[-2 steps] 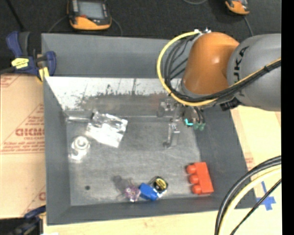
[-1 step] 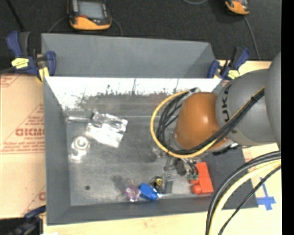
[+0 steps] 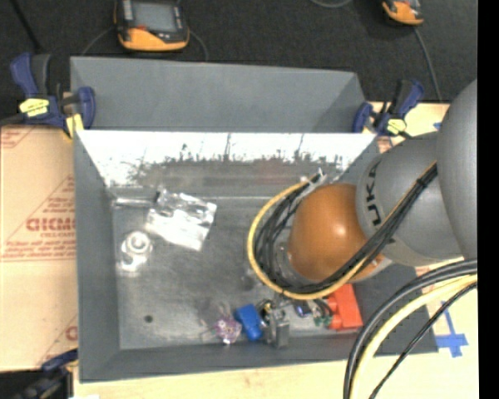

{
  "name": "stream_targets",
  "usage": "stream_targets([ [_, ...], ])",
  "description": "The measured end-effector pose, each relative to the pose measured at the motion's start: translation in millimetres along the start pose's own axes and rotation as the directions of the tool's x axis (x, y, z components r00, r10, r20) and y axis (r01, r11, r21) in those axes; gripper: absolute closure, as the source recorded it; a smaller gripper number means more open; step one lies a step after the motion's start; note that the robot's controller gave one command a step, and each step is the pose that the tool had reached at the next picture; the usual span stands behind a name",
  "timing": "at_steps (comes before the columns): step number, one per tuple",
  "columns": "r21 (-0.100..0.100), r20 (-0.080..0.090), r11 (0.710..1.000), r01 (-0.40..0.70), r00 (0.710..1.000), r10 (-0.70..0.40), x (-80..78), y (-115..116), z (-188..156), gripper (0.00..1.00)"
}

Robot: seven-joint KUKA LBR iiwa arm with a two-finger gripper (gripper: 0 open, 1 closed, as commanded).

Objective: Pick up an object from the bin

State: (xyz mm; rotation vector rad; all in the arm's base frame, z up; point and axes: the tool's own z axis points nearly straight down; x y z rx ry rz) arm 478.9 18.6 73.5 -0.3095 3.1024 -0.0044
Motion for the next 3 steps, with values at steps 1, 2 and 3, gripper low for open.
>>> stream_targets([
  [1, -0.004, -0.019, 1.0, 0.0, 1.0, 0.0, 5.3, 1, 3, 1.0],
  [2, -0.002, 0.0, 1.0, 0.0, 1.0, 0.0, 0.0, 1, 1, 0.0],
  [3, -0.008, -0.008, 0.95, 0.311, 0.95, -0.311, -8.6, 17, 2, 0.0],
])
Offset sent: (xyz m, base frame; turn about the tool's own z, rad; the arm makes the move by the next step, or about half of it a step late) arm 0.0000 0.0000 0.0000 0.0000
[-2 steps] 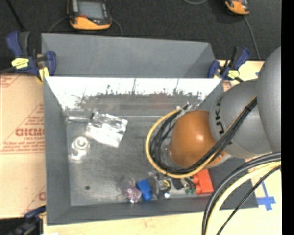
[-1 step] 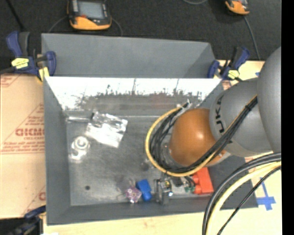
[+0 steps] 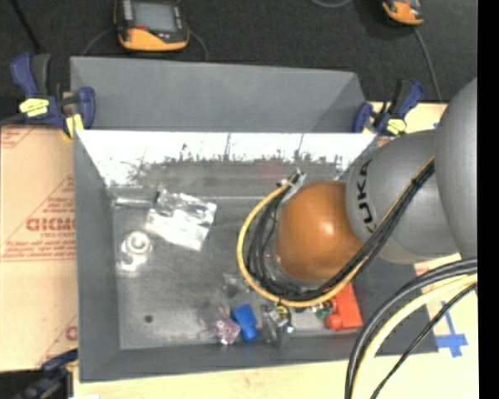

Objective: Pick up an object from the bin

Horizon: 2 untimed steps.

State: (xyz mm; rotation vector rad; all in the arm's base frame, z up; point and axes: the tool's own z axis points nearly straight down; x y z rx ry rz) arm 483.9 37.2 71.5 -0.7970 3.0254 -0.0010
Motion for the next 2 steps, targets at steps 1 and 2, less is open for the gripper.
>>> stream_targets([
  [1, -0.001, -0.001, 0.962, 0.272, 0.962, -0.272, 3.8, 0.8, 0.2, 0.0],
  [2, 0.002, 0.0, 0.995, 0.103, 0.995, -0.103, 5.9, 1.5, -6.0, 0.0],
])
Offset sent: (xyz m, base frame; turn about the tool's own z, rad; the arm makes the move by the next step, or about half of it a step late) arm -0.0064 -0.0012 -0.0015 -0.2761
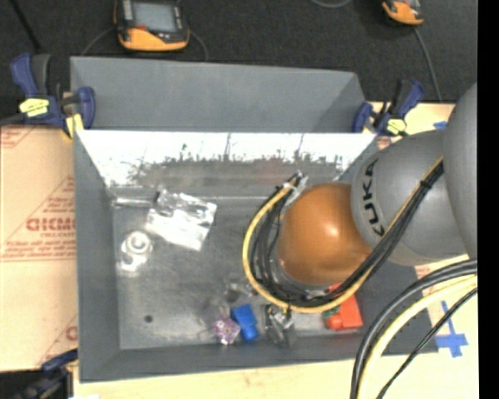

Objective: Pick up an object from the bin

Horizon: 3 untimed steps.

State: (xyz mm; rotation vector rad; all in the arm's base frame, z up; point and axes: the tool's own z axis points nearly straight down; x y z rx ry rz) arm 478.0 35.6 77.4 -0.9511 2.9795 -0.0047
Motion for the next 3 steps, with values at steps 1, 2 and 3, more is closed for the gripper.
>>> stream_targets([
  [1, -0.006, -0.008, 0.988, 0.155, 0.988, -0.155, -37.1, -45, 8, 0.0],
  [2, -0.012, -0.008, 0.901, 0.434, 0.901, -0.434, -8.1, -6, -10, 0.0],
  [3, -0.015, -0.006, 0.745, 0.667, 0.745, -0.667, 3.5, 3, 8, 0.0],
])
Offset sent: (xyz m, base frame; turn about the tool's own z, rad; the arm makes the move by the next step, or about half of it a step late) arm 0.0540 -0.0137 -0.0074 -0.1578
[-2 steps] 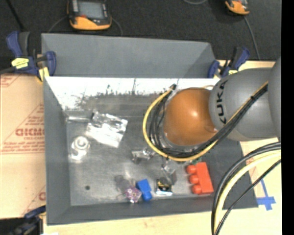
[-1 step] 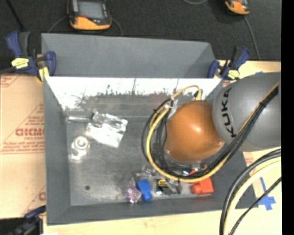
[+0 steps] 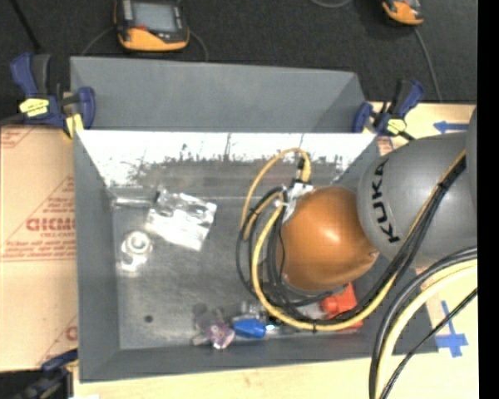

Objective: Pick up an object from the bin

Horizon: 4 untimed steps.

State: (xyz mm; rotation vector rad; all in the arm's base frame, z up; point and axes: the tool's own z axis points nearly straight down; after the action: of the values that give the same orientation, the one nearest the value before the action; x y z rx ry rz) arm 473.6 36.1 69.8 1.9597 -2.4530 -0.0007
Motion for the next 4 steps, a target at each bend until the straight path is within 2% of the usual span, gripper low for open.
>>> stream_targets([
  [1, 0.007, 0.004, 0.986, -0.164, 0.986, 0.164, -2.0, -25, -57, 0.0],
  [2, 0.01, 0.005, 0.993, -0.119, 0.993, 0.119, 2.0, -13, -149, 0.0],
  [3, -0.004, 0.001, 0.983, -0.183, 0.983, 0.183, 11.0, 1, -23, 0.0],
  [4, 0.006, 0.005, 0.975, -0.223, 0.975, 0.223, -2.1, -8, -69, 0.0],
])
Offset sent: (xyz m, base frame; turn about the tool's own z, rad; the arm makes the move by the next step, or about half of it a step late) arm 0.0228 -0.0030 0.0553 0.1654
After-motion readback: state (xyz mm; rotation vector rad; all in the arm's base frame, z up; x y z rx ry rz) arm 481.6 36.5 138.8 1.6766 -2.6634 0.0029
